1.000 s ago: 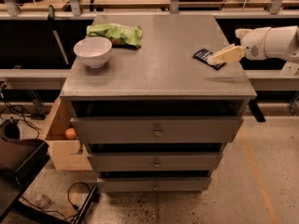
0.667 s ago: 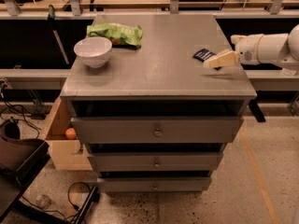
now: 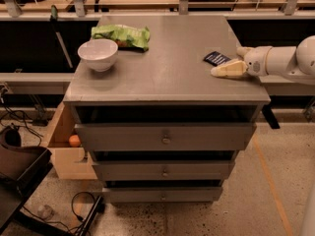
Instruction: Place rxbar blueberry into white bowl
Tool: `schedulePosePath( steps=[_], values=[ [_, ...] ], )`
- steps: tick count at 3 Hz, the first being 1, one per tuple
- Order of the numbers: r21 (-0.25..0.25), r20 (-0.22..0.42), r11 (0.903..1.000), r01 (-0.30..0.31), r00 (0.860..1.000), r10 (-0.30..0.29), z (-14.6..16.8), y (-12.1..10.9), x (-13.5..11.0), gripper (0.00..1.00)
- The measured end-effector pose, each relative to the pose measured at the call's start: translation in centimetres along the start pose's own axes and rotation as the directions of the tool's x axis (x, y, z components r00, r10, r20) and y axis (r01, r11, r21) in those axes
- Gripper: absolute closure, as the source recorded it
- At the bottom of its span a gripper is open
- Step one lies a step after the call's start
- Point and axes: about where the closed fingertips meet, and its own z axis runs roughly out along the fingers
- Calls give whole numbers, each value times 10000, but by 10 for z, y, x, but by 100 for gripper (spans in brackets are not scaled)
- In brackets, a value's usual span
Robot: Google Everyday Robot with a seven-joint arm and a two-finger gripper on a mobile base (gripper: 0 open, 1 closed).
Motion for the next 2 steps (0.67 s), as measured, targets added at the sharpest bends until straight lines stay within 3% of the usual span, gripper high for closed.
schedulePosePath(
  steps=[2],
  values=[
    [-131,55,9998,-115,9999,116,5,2,4,64]
  ],
)
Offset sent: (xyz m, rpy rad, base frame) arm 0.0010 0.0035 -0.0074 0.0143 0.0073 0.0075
